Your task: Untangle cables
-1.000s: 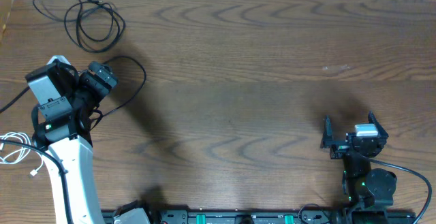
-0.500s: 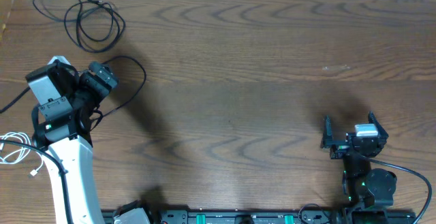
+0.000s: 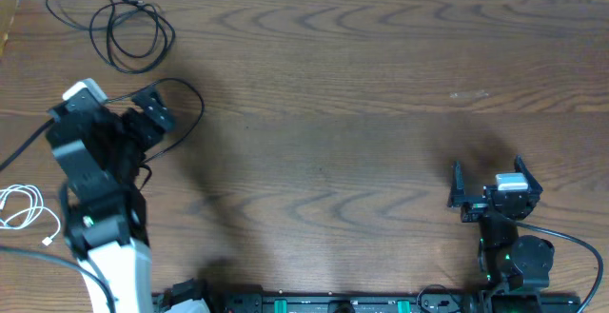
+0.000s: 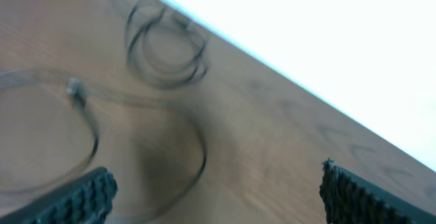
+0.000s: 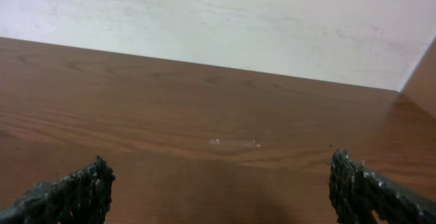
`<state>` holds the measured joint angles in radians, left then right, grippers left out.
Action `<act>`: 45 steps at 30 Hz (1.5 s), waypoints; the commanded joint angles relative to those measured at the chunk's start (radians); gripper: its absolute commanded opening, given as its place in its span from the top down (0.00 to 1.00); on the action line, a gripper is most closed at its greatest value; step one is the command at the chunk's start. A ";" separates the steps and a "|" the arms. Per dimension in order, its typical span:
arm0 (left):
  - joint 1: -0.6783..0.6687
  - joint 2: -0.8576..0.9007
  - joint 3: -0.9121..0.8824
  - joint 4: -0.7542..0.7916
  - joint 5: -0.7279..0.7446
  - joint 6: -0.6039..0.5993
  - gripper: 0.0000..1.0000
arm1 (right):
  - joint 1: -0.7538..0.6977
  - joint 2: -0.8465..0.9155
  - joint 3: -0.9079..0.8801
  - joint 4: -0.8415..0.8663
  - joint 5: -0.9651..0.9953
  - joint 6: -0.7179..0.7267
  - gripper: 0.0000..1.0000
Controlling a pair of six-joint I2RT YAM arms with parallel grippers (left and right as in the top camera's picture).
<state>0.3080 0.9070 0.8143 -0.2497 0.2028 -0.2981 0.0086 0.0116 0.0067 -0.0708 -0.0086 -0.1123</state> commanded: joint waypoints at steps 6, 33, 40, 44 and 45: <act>-0.117 -0.259 -0.277 0.291 -0.041 0.217 0.02 | -0.016 -0.006 -0.001 -0.004 -0.009 0.014 0.01; -0.249 -0.905 -0.810 0.180 -0.129 0.305 0.02 | -0.016 -0.006 -0.001 -0.004 -0.009 0.014 0.01; -0.249 -0.903 -0.810 0.183 -0.129 0.305 0.02 | -0.016 -0.006 -0.001 -0.004 -0.009 0.014 0.01; -0.249 -0.902 -0.810 0.183 -0.129 0.305 0.02 | -0.016 -0.006 -0.001 -0.004 -0.009 0.014 0.01; -0.249 -0.902 -0.810 0.183 -0.129 0.305 0.02 | -0.016 -0.006 -0.001 -0.004 -0.009 0.014 0.01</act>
<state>0.0635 0.0109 0.0147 -0.0216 0.0711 -0.0025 0.0086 0.0120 0.0067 -0.0704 -0.0109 -0.1097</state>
